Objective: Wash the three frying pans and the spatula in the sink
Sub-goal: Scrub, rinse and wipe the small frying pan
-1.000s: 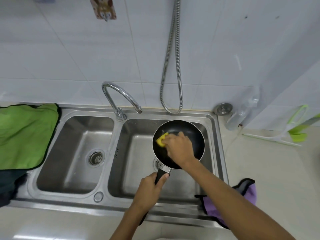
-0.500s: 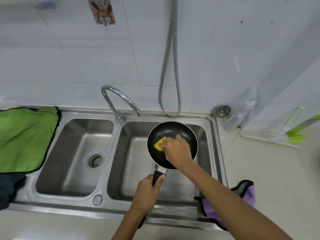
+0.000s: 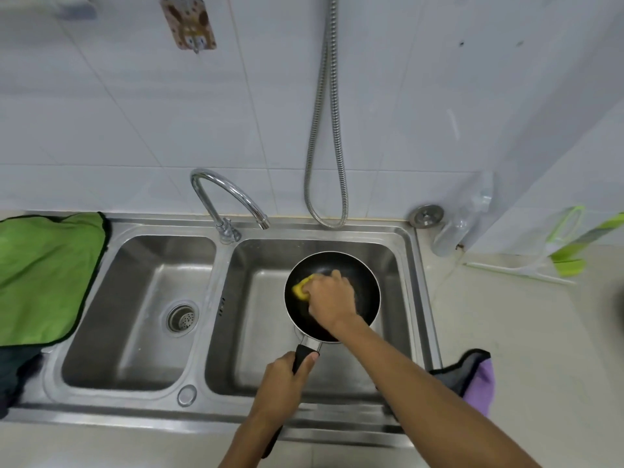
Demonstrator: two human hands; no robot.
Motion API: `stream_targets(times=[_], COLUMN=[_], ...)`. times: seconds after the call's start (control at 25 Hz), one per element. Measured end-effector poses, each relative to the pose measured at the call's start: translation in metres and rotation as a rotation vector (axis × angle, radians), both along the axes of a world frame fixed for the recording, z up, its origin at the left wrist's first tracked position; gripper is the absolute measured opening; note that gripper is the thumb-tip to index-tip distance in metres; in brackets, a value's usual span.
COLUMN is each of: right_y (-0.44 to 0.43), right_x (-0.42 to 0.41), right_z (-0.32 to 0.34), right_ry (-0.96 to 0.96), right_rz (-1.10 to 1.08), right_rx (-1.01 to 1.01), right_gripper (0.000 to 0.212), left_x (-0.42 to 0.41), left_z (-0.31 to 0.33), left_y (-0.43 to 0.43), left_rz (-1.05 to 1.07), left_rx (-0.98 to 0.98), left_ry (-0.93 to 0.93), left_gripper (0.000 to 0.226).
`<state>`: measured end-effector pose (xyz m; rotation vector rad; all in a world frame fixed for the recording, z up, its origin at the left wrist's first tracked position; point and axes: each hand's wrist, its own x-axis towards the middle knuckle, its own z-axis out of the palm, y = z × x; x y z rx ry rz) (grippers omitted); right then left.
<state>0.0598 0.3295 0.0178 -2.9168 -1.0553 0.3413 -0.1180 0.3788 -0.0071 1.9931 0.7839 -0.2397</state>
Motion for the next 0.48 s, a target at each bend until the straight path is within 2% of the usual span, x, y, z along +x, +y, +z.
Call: stream_targets(times=[0.08,0.16,0.24,0.36,0.48], right_y=[-0.007,-0.023,-0.036,-0.057,-0.080], right_x=[0.028,0.050,0.059,0.061,0.065], right_z=[0.005,0.011,0.022,0.041,0.054], right_ry=[0.032,0.217,0.531,1.151,1.646], right_rz=[-0.087,-0.214,-0.382,-0.656,-0.654], right_rx=[0.014,0.194,0.505,0.980,1.251], right_gripper=[0.031,0.027,0.021,0.032,0.037], left_x=[-0.004,-0.004,-0.002,0.000,-0.005], left_z=[0.000,-0.003,-0.011,-0.016,-0.019], left_y=[0.007,0.019,0.028,0.034,0.040], left_rz=[0.032,0.088,0.124,0.189,0.234], left_rx=[0.013,0.016,-0.002,-0.034,-0.040], left_ry=[-0.009,-0.026,-0.035,-0.033,-0.011], left_gripper=[0.051,0.053,0.054,0.056,0.051])
